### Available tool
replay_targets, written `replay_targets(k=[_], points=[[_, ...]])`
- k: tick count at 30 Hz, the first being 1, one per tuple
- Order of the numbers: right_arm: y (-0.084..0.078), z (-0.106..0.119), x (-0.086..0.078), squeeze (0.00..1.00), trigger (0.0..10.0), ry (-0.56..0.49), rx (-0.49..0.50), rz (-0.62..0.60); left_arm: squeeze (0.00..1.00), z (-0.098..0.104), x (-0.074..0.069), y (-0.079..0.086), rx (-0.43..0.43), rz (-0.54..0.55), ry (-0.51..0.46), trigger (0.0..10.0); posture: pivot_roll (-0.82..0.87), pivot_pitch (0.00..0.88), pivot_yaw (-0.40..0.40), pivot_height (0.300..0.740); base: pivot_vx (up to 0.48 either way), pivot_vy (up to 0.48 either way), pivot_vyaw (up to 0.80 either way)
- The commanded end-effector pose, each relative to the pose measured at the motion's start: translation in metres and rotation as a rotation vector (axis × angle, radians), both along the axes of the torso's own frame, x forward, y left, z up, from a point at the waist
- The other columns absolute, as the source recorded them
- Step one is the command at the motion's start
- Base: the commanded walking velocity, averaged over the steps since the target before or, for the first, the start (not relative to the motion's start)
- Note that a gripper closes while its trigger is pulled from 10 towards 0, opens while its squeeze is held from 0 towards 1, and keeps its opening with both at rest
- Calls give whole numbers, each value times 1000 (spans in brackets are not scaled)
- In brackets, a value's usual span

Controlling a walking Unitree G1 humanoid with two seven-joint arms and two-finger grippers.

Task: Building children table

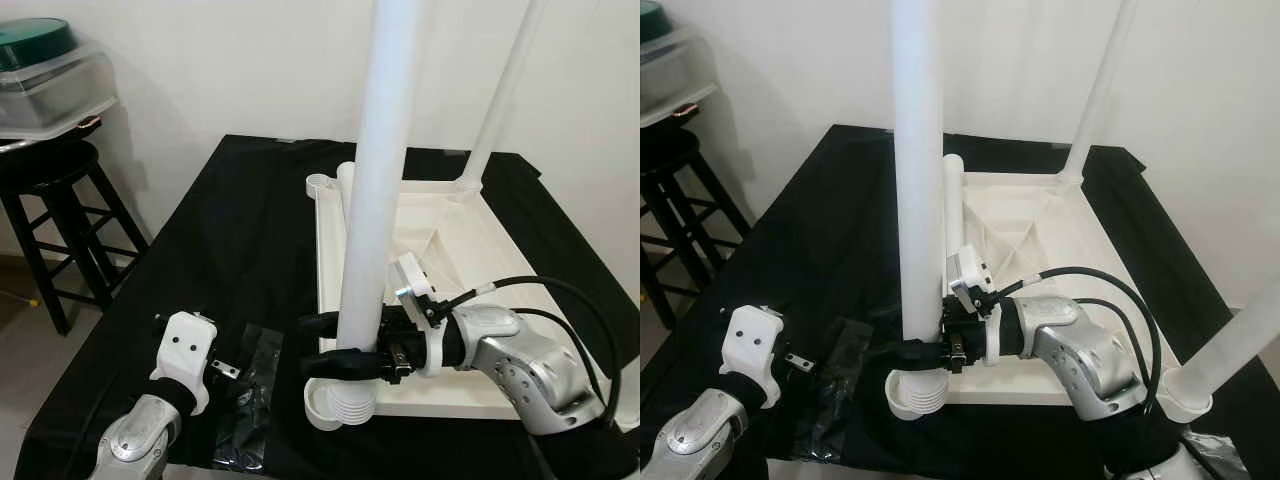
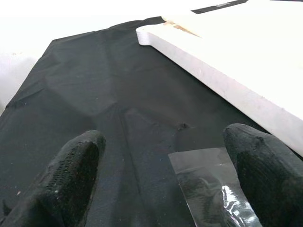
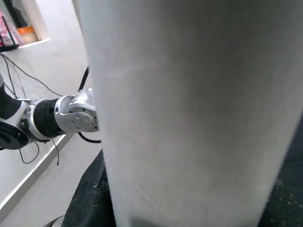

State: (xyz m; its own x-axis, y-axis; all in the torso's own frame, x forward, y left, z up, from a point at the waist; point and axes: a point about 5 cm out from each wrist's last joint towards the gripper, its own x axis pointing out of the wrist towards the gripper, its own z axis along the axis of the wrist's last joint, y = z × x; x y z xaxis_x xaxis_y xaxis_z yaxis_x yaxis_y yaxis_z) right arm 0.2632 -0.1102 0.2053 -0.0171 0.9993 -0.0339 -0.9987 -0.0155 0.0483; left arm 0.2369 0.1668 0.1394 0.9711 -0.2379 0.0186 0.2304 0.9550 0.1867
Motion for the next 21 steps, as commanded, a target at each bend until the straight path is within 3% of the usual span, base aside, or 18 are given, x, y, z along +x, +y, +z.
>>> replay_targets(k=[1,12,21], points=[[2,-1,3,0,10000,-39,-20,-9,0,-3,0,0,23,-2,8,10000,10,74,-74,740,0,0,0],[20,-6,22,0,10000,-160,-73,-106,0,1,-10,-4,-3,-49,14,10000,14,141,-78,740,0,0,0],[25,-1,22,0,10000,-199,-75,-87,0,6,-22,-8,-41,-87,13,10000,23,194,-89,740,0,0,0]])
